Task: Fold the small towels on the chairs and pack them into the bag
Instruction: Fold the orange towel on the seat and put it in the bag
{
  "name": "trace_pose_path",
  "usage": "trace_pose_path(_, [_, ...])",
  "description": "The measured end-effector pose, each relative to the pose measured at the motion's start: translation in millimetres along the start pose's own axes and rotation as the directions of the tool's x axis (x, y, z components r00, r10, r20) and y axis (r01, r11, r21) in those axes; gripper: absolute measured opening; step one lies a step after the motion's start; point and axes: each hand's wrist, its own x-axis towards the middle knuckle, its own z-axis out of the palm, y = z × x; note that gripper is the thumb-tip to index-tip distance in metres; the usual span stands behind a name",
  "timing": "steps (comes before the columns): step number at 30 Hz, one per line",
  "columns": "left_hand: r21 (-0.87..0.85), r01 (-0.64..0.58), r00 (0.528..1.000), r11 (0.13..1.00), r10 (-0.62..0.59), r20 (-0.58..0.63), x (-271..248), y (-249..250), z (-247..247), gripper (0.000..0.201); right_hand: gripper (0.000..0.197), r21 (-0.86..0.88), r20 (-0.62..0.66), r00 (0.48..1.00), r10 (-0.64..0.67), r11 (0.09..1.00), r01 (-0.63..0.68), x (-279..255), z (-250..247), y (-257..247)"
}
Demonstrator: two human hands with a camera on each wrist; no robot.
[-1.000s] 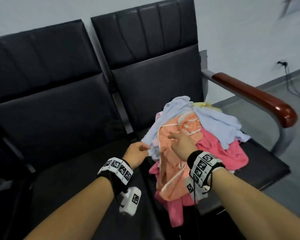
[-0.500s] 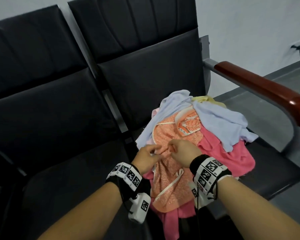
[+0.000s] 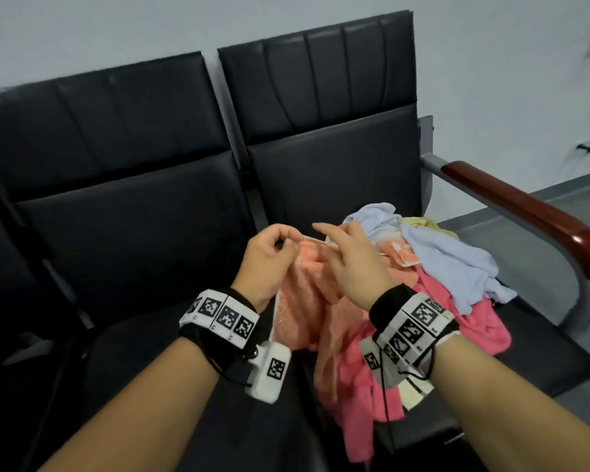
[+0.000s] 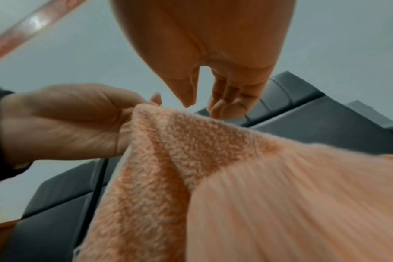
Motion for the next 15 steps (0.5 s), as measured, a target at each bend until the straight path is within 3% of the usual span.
trace_pose_path(2, [0.014,-0.058,0.997,0.998,0.058,0.054,-11.4,20.9,-22.6,0.013,0.042,-0.038,0.014,0.997,-0.072,0.997,0.073,4.5,3.3,-23.6])
trace_pose_path(7, [0.111,-0.149,0.982,0.983,0.134,0.132,-46.0,48.7,-79.8,0.009,0.011,-0.067,0.097,0.986,-0.134,0.988,0.141,2.4,23.2,-79.1])
trace_pose_path(10, [0.187,-0.185,0.981,0.965,0.170,0.091,-68.6,51.0,-125.5,0.009,0.016,-0.013,0.063,0.989,-0.137,0.990,0.138,-4.4,39.1,-116.6])
trace_pose_path(15, [0.148,-0.136,0.990,0.980,0.128,0.065,-105.5,36.0,-186.8,0.028,0.018,0.053,0.059,0.979,-0.193,0.980,0.190,-16.2,70.6,-169.4])
